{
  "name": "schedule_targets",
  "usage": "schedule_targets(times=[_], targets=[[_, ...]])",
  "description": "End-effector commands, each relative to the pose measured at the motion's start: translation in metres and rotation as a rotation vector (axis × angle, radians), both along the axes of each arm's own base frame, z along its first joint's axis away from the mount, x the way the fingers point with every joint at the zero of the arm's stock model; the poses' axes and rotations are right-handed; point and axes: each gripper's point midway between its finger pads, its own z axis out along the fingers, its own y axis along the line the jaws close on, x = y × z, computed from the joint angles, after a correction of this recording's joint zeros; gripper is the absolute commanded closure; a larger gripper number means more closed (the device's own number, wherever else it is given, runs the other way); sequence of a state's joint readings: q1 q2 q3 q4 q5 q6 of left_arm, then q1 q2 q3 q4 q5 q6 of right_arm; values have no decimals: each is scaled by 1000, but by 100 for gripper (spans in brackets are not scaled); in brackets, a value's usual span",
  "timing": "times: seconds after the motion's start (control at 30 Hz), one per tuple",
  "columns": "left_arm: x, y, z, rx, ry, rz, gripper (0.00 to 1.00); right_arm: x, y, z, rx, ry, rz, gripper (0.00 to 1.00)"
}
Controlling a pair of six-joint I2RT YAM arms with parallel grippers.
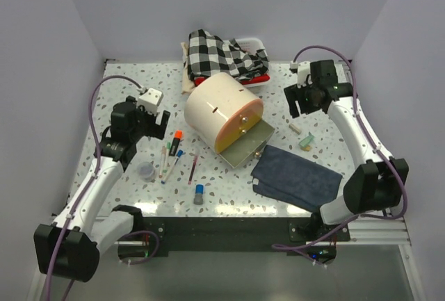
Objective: Sort the stationery into containers
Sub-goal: Pick up the stationery from the center of the board.
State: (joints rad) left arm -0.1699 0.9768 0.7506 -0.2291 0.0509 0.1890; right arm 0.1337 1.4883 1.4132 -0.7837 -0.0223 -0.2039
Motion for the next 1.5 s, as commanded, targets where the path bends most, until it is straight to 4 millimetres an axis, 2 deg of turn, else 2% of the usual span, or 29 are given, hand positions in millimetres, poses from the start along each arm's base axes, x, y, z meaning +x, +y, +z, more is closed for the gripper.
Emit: schedule_targets(times=[0.0,0.17,0.3,0.4,0.6,0.63,0.93,1.0,1.1,1.13,1.17,1.23,1.27,1.3,1.33,1.4,1.43,1.47], targets=[[33,9,43,-66,-122,59,6,-6,11,-31,-9,96,131,29],[50,23,45,-81,-122,117,6,4,-5,-62,-111,116,153,36],[63,25,49,-80,-112,123,6,8,-11,-92,-122,155,179,44],[72,27,50,-66,-102,123,6,14,-17,-107,-107,178,171,44],[87,26,53,-51,-90,115,6,32,-26,-124,-128,173,197,44],[88,27,52,-46,-87,113,6,31,-26,-133,-132,197,212,44],[100,31,51,-17,-90,124,6,26,-24,-166,-140,266,273,50],[100,31,51,-14,-90,122,7,24,-23,-171,-141,263,282,54],[100,31,51,-10,-88,120,7,24,-23,-174,-136,262,285,72],[100,32,51,-8,-88,121,7,24,-23,-174,-134,262,288,79],[99,31,51,-10,-86,119,7,23,-22,-172,-133,264,292,90],[98,31,50,-9,-91,118,7,25,-21,-155,-142,223,314,100],[97,30,51,-14,-97,117,7,24,-21,-143,-147,197,323,100],[97,30,54,-18,-110,113,7,24,-20,-118,-151,133,340,100],[96,29,48,-15,-105,105,7,22,-13,-102,-135,87,392,100],[94,26,52,-20,-130,88,7,10,-1,-80,-97,43,457,100],[91,26,46,-21,-126,83,7,2,12,-53,-61,-33,524,100],[90,24,45,-24,-128,74,7,-11,18,-50,-30,-25,563,100]])
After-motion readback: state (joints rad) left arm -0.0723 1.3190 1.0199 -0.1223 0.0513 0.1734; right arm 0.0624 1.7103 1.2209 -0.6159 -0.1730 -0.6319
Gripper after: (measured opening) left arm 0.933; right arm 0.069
